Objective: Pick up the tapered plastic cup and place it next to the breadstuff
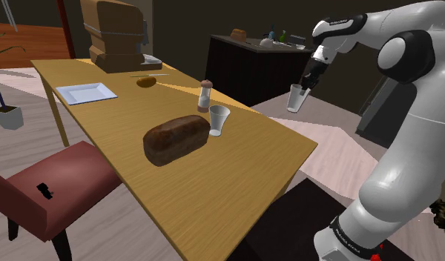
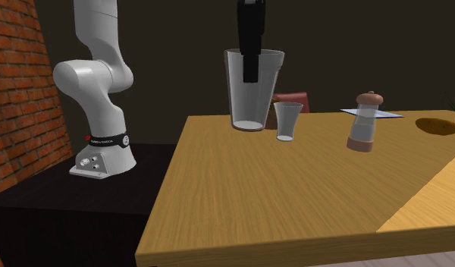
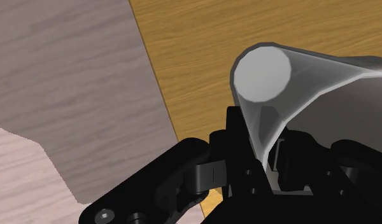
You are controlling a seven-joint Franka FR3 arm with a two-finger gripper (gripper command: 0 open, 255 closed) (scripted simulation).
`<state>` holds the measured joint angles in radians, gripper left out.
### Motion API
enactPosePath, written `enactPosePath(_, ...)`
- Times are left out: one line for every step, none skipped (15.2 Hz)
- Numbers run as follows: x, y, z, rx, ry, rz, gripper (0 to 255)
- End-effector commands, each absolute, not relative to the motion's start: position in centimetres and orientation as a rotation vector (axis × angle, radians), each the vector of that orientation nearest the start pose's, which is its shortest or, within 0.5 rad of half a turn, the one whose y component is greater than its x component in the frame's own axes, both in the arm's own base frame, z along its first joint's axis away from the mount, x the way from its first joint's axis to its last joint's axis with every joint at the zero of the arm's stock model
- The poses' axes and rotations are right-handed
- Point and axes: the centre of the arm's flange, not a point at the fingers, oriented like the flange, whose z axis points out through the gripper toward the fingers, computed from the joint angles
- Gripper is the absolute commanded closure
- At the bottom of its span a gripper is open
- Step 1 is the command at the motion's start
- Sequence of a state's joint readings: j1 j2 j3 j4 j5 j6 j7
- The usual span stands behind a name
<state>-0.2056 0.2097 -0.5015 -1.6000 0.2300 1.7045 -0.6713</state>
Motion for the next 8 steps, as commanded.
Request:
enactPosePath(49.4,-36.3,52.5,-2.993,0.105,-0.030,255)
enactPosePath(49.4,-36.3,53.0,-2.993,0.105,-0.030,255)
enactPosePath(49.4,-36.3,53.5,-2.993,0.105,-0.030,255)
enactPosePath(49.4,-36.3,54.1,-2.993,0.105,-0.030,255)
enactPosePath(49.4,-36.3,54.6,-2.993,0.105,-0.030,255)
enactPosePath(49.4,-36.3,55.1,-2.993,0.105,-0.030,255)
enactPosePath(49.4,-36.3,55.6,-2.993,0.105,-0.030,255)
enactPosePath(49.4,-36.3,56.2,-2.993,0.105,-0.030,255)
